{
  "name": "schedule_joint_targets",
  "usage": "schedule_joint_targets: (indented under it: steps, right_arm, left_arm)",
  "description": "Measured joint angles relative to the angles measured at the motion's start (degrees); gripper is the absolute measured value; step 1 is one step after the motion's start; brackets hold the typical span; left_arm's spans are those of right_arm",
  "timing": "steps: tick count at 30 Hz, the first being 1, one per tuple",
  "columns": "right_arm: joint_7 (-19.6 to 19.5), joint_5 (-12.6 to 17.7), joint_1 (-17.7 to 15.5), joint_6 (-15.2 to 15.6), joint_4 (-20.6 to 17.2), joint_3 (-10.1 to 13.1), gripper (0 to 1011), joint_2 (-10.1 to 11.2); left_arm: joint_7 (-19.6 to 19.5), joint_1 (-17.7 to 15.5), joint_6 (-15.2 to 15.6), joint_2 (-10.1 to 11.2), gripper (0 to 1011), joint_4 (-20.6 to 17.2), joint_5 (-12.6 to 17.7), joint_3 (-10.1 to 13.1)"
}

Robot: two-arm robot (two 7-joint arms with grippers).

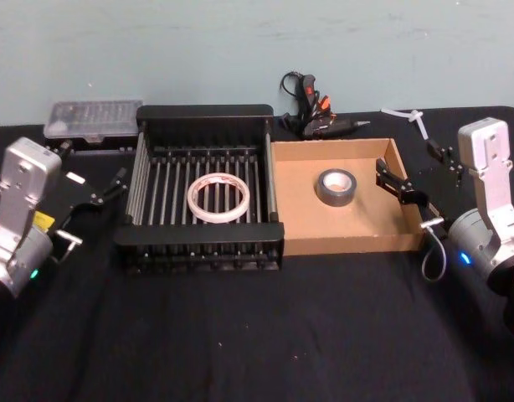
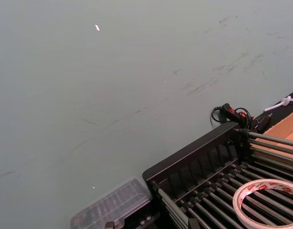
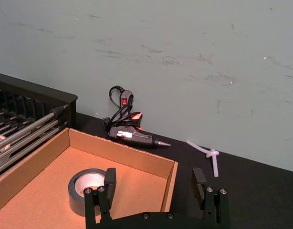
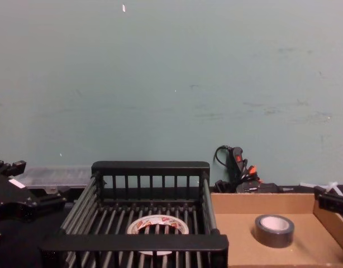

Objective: Pick up the white tape and place it into the black box , Pick up the silver tape and place it into the brown box.

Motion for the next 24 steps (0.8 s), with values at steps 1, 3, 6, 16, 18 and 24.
schedule_joint_targets:
  steps: [1,3,6,16,18,24]
  right_arm:
    - [0.00,0.00,0.00,0.00,0.00,0.00,1002,0.00]
    - [0.00,0.00,0.00,0.00,0.00,0.00,1002,0.00]
    - [0.00,0.00,0.00,0.00,0.01,0.00,1002,0.00]
    - [0.00,0.00,0.00,0.00,0.01,0.00,1002,0.00]
    - [0.00,-0.01,0.00,0.00,0.01,0.00,1002,0.00]
    - [0.00,0.00,0.00,0.00,0.01,0.00,1002,0.00]
  left_arm:
    - [0.00,0.00,0.00,0.00,1001,0.00,0.00,0.00]
    - [0.00,0.00,0.00,0.00,1001,0.00,0.00,0.00]
    - [0.00,0.00,0.00,0.00,1001,0.00,0.00,0.00]
    - [0.00,0.00,0.00,0.00,1001,0.00,0.00,0.00]
    - [0.00,0.00,0.00,0.00,1001,0.00,0.00,0.00]
    - [0.00,0.00,0.00,0.00,1001,0.00,0.00,0.00]
